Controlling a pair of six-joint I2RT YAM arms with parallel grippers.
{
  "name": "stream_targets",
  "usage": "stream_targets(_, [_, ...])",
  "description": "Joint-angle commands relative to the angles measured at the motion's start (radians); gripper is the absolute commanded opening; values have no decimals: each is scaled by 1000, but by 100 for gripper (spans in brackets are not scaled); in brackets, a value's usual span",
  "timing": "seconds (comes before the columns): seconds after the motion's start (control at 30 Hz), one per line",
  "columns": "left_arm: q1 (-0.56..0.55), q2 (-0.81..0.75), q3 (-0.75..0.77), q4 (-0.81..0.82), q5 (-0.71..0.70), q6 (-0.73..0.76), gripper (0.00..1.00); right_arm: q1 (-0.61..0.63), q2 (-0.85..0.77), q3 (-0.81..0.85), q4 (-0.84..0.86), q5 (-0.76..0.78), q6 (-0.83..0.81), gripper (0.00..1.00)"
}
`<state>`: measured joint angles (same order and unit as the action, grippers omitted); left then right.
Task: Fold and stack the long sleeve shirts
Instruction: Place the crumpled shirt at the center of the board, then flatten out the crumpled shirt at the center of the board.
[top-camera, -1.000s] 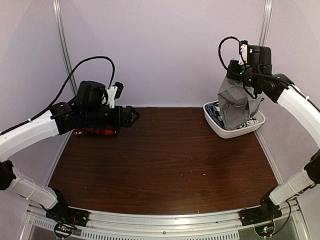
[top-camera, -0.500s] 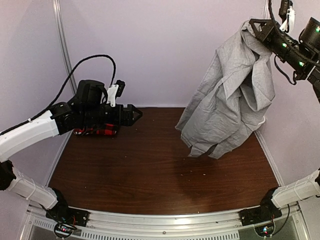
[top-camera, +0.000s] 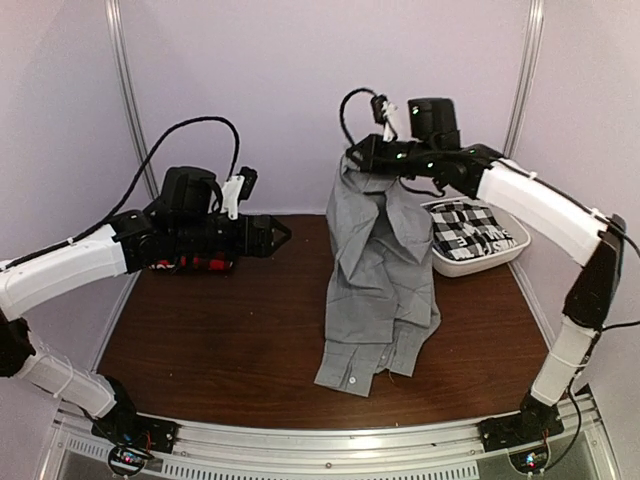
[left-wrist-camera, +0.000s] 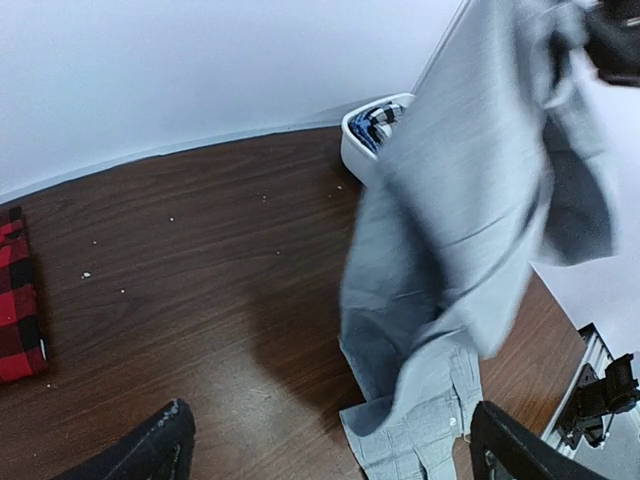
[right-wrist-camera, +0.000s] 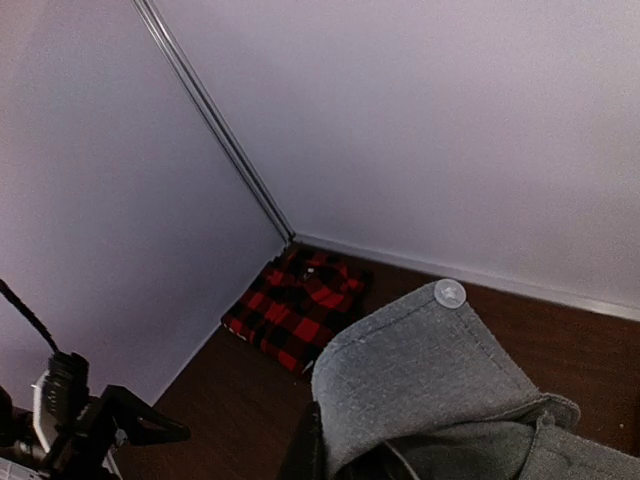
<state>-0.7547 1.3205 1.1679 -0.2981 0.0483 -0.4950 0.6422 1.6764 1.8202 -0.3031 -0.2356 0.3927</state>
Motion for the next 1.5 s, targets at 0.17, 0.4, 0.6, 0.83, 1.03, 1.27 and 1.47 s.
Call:
stream_targets(0.17, [4, 157, -140, 189, 134, -45, 96, -8, 349, 35, -72, -39, 18, 27])
stream_targets(0.4, [-14, 290, -159, 259, 161, -93, 94, -1, 247, -73, -104, 187, -17, 69])
stream_targets(0.6, [-50, 389, -151, 313, 200, -162, 92, 4, 77, -329, -91, 335, -29, 78])
stream_targets(0.83, [-95, 463, -145, 331, 198, -199, 89, 39, -81, -621, -50, 340, -13, 72])
stream_targets(1.03, [-140, 548, -108, 338, 219, -220, 83, 47, -139, -751, -17, 348, 27, 72])
stream_targets(1.27, [-177, 625, -65, 362, 226, -267, 72, 47, -140, -798, 17, 355, 49, 71])
stream_targets(1.47, [-179, 637, -65, 395, 187, -310, 48, 47, -129, -803, 19, 370, 53, 71])
